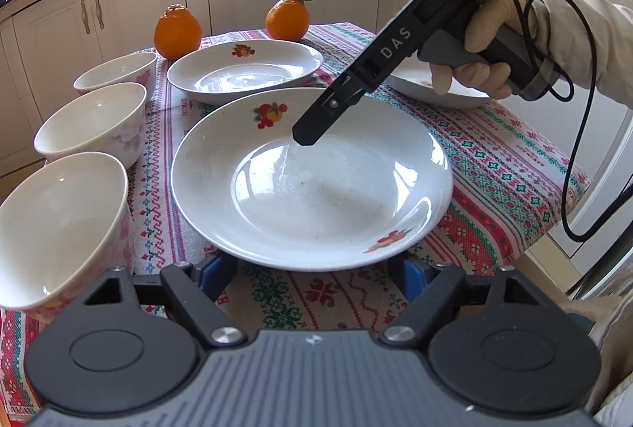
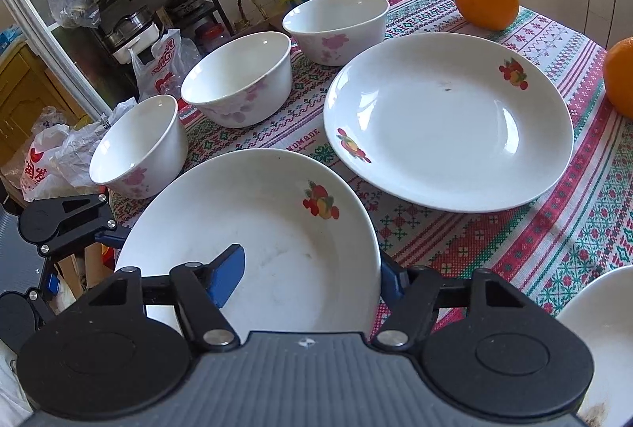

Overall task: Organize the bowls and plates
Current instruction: 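Lift the plate with the right tool and carry it over the stained plate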

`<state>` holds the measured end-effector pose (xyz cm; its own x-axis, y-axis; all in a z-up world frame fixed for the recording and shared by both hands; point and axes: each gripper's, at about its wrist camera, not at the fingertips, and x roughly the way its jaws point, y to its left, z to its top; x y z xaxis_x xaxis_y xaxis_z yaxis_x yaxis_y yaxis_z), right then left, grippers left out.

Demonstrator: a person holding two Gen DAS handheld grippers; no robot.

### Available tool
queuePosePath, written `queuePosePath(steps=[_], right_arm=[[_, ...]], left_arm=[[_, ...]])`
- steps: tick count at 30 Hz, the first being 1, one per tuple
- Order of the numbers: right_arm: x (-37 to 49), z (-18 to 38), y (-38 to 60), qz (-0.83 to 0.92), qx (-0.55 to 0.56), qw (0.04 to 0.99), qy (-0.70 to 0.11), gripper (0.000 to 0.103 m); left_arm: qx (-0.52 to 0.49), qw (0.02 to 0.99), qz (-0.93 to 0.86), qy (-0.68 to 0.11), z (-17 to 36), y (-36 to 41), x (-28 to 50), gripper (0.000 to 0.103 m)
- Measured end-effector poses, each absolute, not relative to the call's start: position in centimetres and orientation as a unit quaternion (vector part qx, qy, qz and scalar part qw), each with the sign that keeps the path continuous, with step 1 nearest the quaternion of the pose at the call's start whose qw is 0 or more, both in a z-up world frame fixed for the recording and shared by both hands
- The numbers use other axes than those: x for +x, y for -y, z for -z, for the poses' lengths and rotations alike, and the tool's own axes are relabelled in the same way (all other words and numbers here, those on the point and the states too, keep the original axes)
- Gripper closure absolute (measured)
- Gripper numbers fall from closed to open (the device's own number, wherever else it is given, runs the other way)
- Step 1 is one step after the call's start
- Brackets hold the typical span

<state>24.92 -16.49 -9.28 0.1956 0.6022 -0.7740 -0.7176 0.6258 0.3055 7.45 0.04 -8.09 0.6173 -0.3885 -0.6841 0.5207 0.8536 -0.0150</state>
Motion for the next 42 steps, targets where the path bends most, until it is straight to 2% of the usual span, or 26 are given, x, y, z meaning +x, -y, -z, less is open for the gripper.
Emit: queuePosePath(steps=[12,26,42], right_arm=[[24.5,8.9,16.9,-0.418,-0.064,0.775,-0.469,0.028],[23.5,6.8,19.9,-0.391,-0.062,0.802,-0.447,0.028],[23.4,4.8,28.1,-0.320,-0.047,0.846,-0.424,0.027]], left_arm=[[0.109,0.885,0.266,-0.366,7.7,0.3,7.8,0.026],[0.129,0.879,0.298,-0.349,5.5,2.2,8.7,0.027],[0.157,0.858,0.363,-0.327,3.8,8.8,11.9,0.027]])
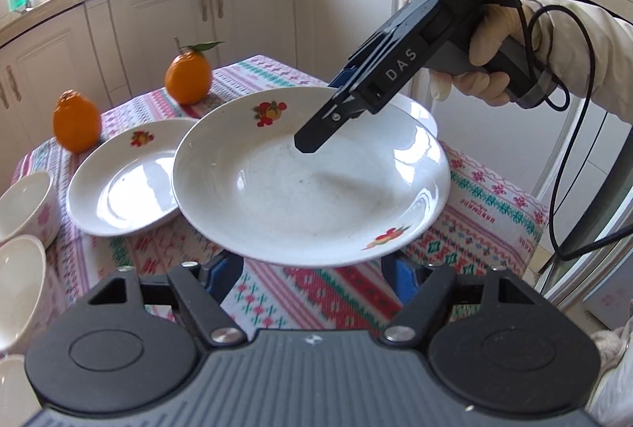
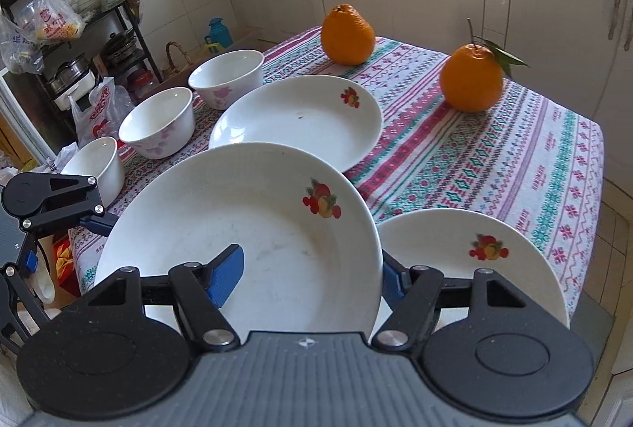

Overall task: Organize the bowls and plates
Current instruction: 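Lift the plate with the right tool and carry it over the stained plate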

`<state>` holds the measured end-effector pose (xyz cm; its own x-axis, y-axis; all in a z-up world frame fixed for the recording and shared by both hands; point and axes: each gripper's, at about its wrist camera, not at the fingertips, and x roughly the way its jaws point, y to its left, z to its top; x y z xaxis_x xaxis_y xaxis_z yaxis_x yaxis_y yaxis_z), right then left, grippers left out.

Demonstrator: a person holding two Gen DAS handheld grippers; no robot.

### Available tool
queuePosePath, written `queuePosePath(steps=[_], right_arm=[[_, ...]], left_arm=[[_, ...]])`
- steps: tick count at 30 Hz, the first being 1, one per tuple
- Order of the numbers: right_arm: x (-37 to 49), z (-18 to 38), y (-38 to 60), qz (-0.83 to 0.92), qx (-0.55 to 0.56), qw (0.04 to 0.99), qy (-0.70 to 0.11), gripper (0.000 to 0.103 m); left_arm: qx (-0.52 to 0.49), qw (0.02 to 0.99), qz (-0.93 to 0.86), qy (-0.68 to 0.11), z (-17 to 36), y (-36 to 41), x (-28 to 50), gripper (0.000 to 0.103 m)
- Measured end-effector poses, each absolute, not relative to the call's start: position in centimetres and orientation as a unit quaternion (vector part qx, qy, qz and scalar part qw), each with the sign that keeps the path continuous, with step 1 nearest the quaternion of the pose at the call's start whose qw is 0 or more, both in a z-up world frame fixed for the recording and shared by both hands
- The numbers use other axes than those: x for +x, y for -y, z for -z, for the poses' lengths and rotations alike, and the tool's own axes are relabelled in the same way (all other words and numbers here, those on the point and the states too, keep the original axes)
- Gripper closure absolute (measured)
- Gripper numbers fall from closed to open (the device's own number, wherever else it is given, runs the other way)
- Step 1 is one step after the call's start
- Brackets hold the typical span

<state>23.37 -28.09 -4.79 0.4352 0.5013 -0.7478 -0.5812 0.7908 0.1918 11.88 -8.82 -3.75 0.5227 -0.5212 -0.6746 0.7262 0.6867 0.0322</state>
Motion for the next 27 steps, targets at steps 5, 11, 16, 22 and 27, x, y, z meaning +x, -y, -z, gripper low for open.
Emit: queuePosePath(steps=[5,11,16,22,27], right_arm=[[23.4,4.6,30.7,-0.297,-0.039,0.857,-0.421,0.027],[23.8,4.8,33.3,-0.271,-0.025,0.867,-0.417,0.027],[24.3,5.5,34.9,-0.256,-0.016,0.871,-0.419,0.027],[24.7,6.3,36.3,-0.246,-0.006,0.872,-0.424,0.027],[25.0,7.0,36.9,-0.241,-0.002,0.872,-0.427,0.027]], left_arm=[[0.160,0.849,0.384,-0.326,3.7,10.9,13.1,0.027],[0.168,0.840,0.401,-0.325,4.0,13.1,14.5,0.027],[0.173,0.832,0.410,-0.330,4.5,14.6,15.7,0.027],[0.174,0.826,0.416,-0.338,4.9,15.7,16.5,0.027],[0.172,0.824,0.417,-0.341,5.2,16.3,17.0,0.027]])
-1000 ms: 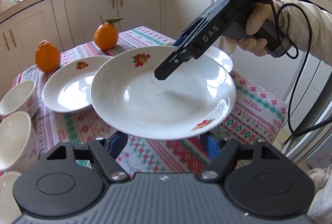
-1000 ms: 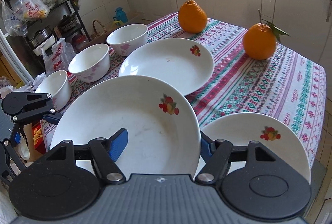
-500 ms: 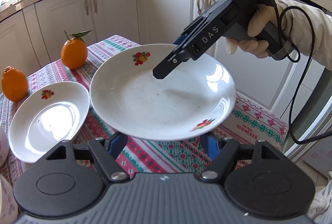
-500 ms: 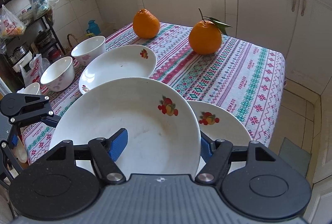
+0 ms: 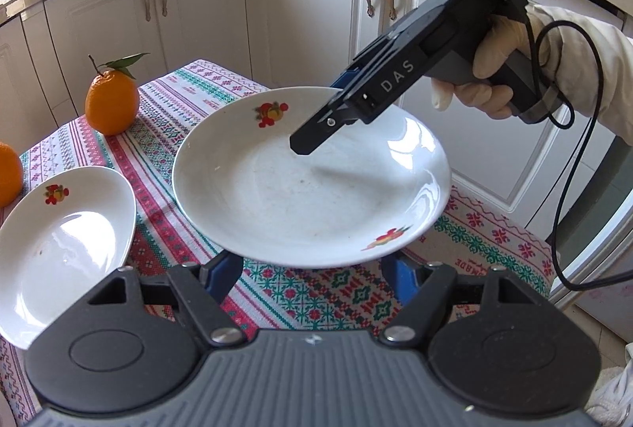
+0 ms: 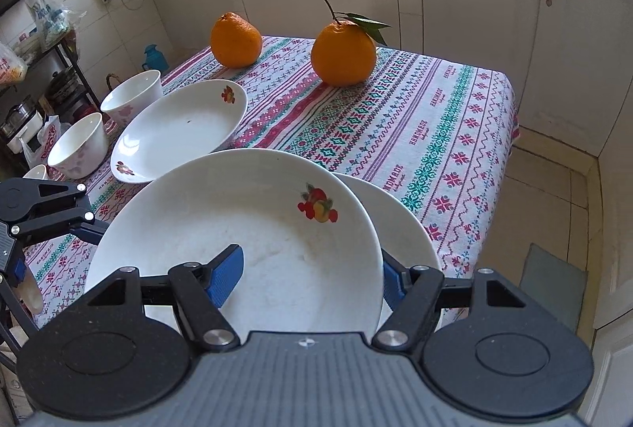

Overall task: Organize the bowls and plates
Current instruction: 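Lift the plate with the right tool and carry it over the stained plate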

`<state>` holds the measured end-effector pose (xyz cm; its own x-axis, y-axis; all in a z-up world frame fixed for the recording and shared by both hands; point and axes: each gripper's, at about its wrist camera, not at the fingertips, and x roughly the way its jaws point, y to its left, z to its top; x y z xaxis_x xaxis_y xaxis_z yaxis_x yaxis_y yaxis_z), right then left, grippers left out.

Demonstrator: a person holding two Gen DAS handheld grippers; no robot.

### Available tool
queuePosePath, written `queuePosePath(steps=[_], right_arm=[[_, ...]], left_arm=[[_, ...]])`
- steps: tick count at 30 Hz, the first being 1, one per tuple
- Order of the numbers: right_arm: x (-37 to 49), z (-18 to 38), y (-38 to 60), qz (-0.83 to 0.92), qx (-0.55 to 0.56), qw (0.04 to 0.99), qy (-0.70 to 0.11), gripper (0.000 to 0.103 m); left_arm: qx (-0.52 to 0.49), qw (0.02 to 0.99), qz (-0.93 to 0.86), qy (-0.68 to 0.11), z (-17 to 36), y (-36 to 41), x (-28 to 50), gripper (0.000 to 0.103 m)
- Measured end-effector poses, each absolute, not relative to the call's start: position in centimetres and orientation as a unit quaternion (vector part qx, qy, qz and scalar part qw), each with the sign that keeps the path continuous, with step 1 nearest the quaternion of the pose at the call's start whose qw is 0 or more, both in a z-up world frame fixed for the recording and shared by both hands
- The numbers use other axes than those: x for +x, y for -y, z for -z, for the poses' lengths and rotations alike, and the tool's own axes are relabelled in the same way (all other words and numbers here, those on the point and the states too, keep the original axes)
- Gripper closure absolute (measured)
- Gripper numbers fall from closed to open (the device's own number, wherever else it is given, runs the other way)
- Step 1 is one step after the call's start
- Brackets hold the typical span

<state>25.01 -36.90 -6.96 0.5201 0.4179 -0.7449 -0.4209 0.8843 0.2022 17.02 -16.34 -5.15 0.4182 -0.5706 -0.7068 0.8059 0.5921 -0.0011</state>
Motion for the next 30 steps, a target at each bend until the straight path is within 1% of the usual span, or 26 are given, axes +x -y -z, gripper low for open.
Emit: queuePosePath(steps=[30], right_arm=[[24.0,8.0,38.8,-0.220,0.017,0.873,-0.434,0.027]], left_arm=[[0.173,0.818,0.426,-0.345,6.2,17.6,18.7,0.025]])
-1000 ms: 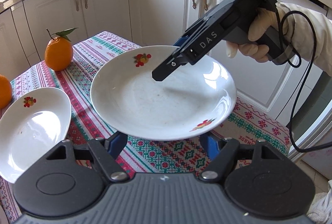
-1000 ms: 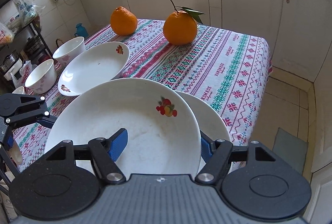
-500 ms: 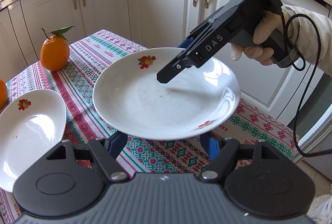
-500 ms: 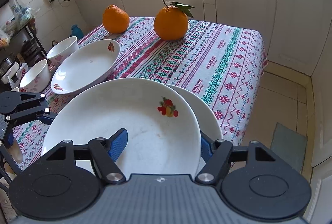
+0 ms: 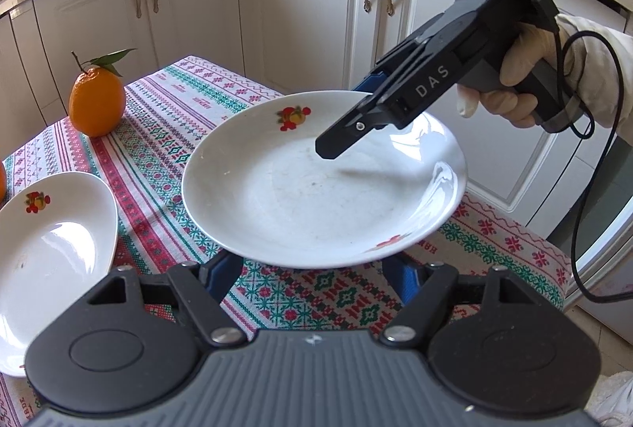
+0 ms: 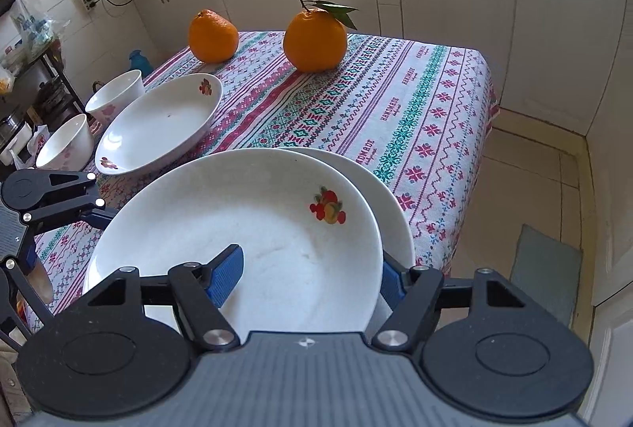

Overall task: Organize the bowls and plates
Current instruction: 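Lift the plate with the right tool and carry it over the stained plate, then lower the plate onto the stained plate and open the right tool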

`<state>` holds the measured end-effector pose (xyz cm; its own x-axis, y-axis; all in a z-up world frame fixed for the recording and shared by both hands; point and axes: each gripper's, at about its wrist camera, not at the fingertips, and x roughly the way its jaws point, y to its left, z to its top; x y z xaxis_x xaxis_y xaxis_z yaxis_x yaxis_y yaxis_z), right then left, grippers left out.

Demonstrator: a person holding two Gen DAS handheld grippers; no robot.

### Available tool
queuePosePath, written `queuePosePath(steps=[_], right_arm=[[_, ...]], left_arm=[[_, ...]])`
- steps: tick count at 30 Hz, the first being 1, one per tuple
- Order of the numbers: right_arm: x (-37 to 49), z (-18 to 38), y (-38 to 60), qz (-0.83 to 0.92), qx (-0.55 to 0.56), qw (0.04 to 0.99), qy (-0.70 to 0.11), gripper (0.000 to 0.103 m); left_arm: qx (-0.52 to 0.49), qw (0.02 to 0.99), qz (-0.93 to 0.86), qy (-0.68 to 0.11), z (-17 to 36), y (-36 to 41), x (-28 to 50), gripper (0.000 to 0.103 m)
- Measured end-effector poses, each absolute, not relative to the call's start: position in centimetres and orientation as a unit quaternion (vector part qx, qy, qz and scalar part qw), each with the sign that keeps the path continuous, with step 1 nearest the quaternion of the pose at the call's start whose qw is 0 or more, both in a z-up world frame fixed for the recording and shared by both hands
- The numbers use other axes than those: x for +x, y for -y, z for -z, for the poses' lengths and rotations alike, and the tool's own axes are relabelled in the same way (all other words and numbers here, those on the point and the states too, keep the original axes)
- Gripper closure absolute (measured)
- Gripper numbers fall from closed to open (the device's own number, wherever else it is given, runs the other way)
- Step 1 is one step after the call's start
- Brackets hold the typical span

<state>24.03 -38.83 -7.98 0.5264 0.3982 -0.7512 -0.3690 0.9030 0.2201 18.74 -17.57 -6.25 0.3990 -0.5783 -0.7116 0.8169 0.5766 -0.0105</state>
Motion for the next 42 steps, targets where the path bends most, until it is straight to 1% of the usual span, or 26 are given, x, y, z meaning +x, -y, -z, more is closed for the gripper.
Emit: queuePosePath(steps=[16,20,24,32,36,42], right_arm=[[22.6,7.6,39.5,-0.205,0.024,0.879,-0.431,0.027],[22.4,7.4,39.6,-0.203,0.027,0.880,-0.428,0.025],[22.1,7.2,39.6,-0.201,0.025,0.882,-0.425,0.025],[21.7,6.9,39.9,-0.195,0.026,0.886,-0.420,0.024],[21.5,6.9,39.6,-0.191,0.023,0.888,-0.419,0.021],[21.2,6.9,39.0,-0.176,0.011,0.891,-0.419,0.020]], left_arm=[[0.161,0.818,0.430,-0.346,6.3,17.4,18.9,0.023],[0.160,0.818,0.430,-0.346,6.3,17.5,18.9,0.023],[0.159,0.819,0.429,-0.346,6.2,17.5,18.9,0.020],[0.157,0.821,0.427,-0.345,6.2,17.6,18.8,0.018],[0.158,0.823,0.424,-0.343,6.1,17.6,18.8,0.016],[0.161,0.827,0.420,-0.339,6.0,17.4,18.5,0.015]])
